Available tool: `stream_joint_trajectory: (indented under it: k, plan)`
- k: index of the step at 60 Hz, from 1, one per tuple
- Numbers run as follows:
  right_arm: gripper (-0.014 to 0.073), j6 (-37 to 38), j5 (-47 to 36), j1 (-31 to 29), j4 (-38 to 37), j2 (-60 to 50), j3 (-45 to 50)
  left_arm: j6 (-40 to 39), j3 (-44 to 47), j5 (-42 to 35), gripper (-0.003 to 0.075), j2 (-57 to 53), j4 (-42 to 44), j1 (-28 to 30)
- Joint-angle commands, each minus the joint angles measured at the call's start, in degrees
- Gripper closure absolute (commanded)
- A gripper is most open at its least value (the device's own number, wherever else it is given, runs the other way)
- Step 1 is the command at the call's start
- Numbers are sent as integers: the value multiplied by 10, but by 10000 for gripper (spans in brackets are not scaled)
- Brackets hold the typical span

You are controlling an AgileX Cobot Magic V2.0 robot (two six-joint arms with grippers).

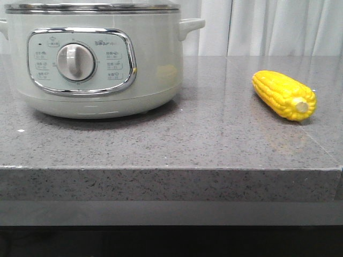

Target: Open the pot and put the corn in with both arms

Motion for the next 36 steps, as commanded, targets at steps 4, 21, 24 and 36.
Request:
stream_joint_trajectory:
  k: [4, 21, 24, 36]
  plan:
    - [662, -1, -41, -3, -5, -12, -2, -5, 0, -52, 738, -13, -3, 0]
    - [662, -1, -49, -3, -5, -12, -6, -5, -2, -93, 738, -13, -3, 0]
    - [662, -1, -47, -3, -5, -12, -17, -5, -9, -95, 738, -13, -3, 0]
    - [661, -13, 24, -3, -5, 1, -122, -5, -104, -42, 738, 29, -3, 0]
